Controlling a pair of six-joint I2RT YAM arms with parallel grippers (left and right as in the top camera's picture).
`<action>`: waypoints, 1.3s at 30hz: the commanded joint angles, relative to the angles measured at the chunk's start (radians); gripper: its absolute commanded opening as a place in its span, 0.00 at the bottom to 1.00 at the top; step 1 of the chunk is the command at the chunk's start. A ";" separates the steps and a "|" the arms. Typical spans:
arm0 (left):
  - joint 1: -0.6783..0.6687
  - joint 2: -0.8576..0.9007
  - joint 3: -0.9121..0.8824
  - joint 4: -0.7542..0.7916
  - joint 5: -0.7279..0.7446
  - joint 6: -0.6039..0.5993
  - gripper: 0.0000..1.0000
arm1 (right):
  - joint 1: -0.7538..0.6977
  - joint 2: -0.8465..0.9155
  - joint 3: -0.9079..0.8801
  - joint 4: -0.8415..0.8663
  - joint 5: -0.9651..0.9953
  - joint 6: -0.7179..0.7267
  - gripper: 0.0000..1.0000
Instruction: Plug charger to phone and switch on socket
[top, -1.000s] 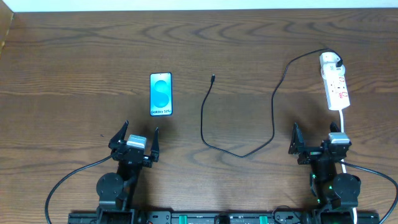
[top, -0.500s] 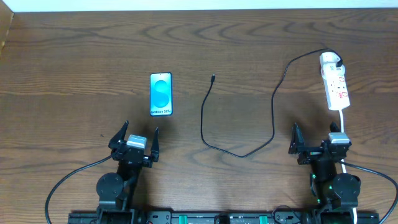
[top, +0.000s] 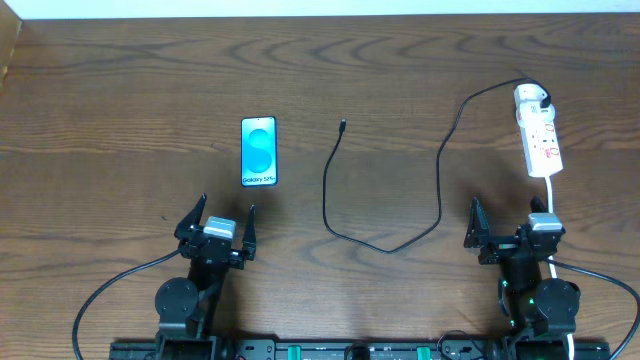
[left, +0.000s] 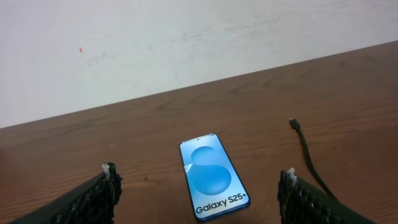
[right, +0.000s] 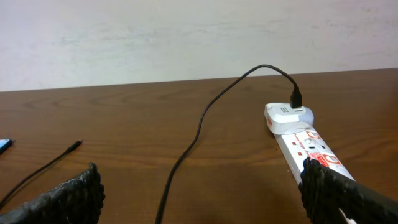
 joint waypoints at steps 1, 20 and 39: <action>0.003 -0.001 -0.010 -0.044 0.005 0.018 0.82 | 0.008 -0.005 -0.001 -0.004 0.001 0.009 0.99; 0.003 -0.001 -0.007 -0.011 0.024 0.012 0.82 | 0.008 -0.005 -0.001 -0.004 0.001 0.009 0.99; 0.003 0.532 0.400 -0.071 0.103 -0.010 0.83 | 0.008 -0.005 -0.001 -0.004 0.001 0.009 0.99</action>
